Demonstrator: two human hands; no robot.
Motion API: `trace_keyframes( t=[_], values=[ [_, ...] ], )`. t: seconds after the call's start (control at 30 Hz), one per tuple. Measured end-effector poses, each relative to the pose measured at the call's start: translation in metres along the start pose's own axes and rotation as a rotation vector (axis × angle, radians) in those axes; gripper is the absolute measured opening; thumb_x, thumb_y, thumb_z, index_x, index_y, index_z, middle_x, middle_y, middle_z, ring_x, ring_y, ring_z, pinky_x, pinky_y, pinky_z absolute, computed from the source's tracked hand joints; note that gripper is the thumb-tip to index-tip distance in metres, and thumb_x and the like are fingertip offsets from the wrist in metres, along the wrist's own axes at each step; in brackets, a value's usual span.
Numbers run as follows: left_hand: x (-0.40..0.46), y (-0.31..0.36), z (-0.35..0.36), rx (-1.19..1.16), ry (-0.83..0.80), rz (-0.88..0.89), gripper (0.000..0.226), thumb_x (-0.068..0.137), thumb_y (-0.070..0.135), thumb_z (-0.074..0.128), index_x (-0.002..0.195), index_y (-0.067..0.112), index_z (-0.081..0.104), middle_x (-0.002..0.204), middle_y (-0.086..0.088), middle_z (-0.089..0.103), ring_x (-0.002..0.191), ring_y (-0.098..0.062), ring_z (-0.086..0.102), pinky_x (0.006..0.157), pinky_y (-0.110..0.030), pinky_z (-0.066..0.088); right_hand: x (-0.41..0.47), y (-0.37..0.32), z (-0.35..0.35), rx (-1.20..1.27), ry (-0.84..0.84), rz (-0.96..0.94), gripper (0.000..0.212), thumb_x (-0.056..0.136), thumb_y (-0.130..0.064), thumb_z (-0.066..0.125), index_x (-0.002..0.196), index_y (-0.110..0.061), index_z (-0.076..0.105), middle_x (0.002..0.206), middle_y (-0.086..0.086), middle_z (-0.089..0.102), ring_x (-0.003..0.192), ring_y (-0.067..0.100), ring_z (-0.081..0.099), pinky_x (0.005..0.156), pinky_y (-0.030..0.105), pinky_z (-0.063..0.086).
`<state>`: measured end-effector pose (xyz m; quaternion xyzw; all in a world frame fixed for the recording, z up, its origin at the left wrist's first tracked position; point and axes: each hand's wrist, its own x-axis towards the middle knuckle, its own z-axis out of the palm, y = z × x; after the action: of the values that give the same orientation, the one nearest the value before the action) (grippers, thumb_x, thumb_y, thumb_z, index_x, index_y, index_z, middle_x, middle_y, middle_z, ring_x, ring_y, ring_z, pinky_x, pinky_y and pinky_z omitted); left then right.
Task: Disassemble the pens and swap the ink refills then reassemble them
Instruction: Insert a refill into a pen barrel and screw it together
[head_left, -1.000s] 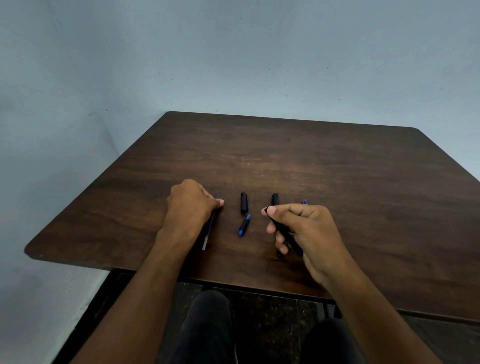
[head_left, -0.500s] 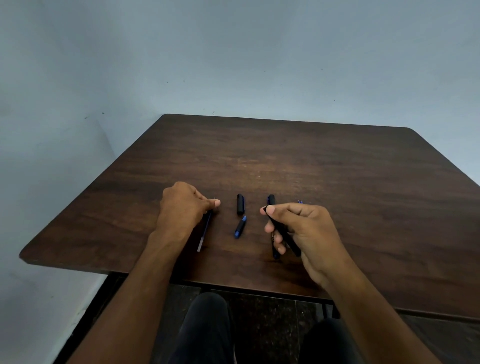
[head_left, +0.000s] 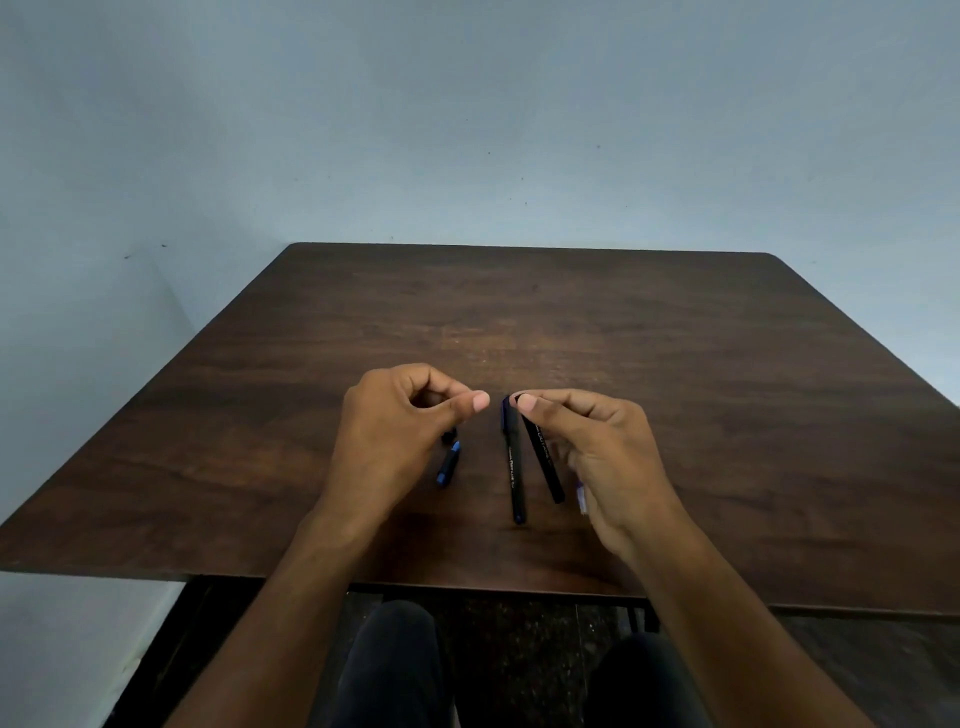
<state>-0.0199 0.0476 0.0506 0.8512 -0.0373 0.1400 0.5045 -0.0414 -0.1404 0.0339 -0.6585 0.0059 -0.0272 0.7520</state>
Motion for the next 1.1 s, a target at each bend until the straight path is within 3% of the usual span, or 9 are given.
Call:
trace_keyframes(
  t=[0.1,0.17,0.33,0.5,0.57,0.67,0.77,0.9,1.1],
  values=[
    [-0.011,0.010,0.010,-0.079,-0.012,0.067,0.010,0.076,0.043,0.079,0.080,0.034,0.077,0.079,0.021,0.075,0.075,0.004,0.069,0.065,-0.012,0.053,0.001,-0.003,-0.007,0.048,0.075,-0.028,0.008,0.085,-0.019,0.079,0.088,-0.013,0.082,0.076,0.004,0.075,0.067,0.010,0.065,0.063,0.029,0.052],
    [-0.017,0.014,0.018,-0.126,-0.039,0.077,0.018,0.076,0.041,0.079,0.092,0.033,0.078,0.087,0.025,0.075,0.082,0.009,0.069,0.073,-0.010,0.052,0.002,-0.004,-0.013,0.081,0.119,-0.038,0.008,0.085,-0.016,0.078,0.086,-0.008,0.081,0.071,0.006,0.072,0.061,0.012,0.060,0.055,0.026,0.048],
    [-0.028,0.022,0.034,-0.030,-0.109,0.142,0.043,0.070,0.053,0.074,0.106,0.029,0.076,0.090,0.023,0.074,0.083,0.012,0.067,0.073,-0.009,0.052,0.001,-0.004,-0.020,0.101,0.124,-0.032,0.011,0.087,-0.015,0.077,0.085,-0.004,0.079,0.072,0.009,0.073,0.062,0.016,0.062,0.055,0.028,0.050],
    [-0.031,0.022,0.042,0.045,-0.049,0.249,0.024,0.076,0.033,0.081,0.100,0.031,0.077,0.082,0.033,0.065,0.082,0.016,0.064,0.072,-0.002,0.046,0.001,-0.004,-0.024,0.097,0.093,-0.013,0.013,0.087,-0.013,0.076,0.088,0.000,0.078,0.074,0.014,0.074,0.065,0.022,0.062,0.055,0.029,0.050],
    [-0.030,0.021,0.042,0.112,0.010,0.299,0.025,0.076,0.029,0.082,0.100,0.031,0.076,0.084,0.028,0.066,0.079,0.011,0.064,0.074,-0.008,0.048,0.001,-0.005,-0.026,0.085,0.074,0.006,0.012,0.086,-0.013,0.077,0.089,-0.001,0.079,0.077,0.014,0.075,0.063,0.019,0.061,0.052,0.029,0.049],
    [-0.029,0.015,0.042,0.179,0.051,0.337,0.019,0.078,0.026,0.082,0.096,0.026,0.079,0.086,0.011,0.075,0.080,-0.005,0.065,0.074,-0.028,0.054,0.002,-0.006,-0.031,0.048,0.059,0.036,0.012,0.086,-0.013,0.078,0.086,-0.001,0.078,0.077,0.013,0.075,0.056,0.015,0.057,0.046,0.028,0.047],
    [-0.030,0.007,0.044,0.208,0.040,0.323,0.018,0.080,0.025,0.081,0.098,0.024,0.079,0.088,0.009,0.075,0.083,-0.011,0.064,0.076,-0.037,0.054,0.006,-0.004,-0.040,-0.145,0.150,0.044,0.010,0.087,-0.009,0.076,0.079,-0.004,0.078,0.066,0.010,0.071,0.048,0.015,0.053,0.041,0.026,0.045],
    [-0.031,0.002,0.050,0.247,0.042,0.317,0.020,0.080,0.022,0.080,0.100,0.019,0.079,0.090,0.004,0.076,0.086,-0.015,0.063,0.077,-0.035,0.052,0.013,-0.001,-0.045,-0.680,0.258,0.062,0.022,0.090,-0.013,0.072,0.069,-0.012,0.074,0.055,0.003,0.069,0.032,0.005,0.052,0.038,0.020,0.045],
    [-0.030,-0.003,0.052,0.278,0.039,0.322,0.021,0.081,0.023,0.080,0.102,0.017,0.079,0.090,0.002,0.076,0.087,-0.017,0.063,0.077,-0.032,0.049,0.032,-0.002,-0.036,-0.947,0.216,0.263,0.021,0.085,-0.022,0.079,0.077,-0.003,0.073,0.076,0.012,0.074,0.058,0.022,0.067,0.063,0.039,0.064]
  ],
)
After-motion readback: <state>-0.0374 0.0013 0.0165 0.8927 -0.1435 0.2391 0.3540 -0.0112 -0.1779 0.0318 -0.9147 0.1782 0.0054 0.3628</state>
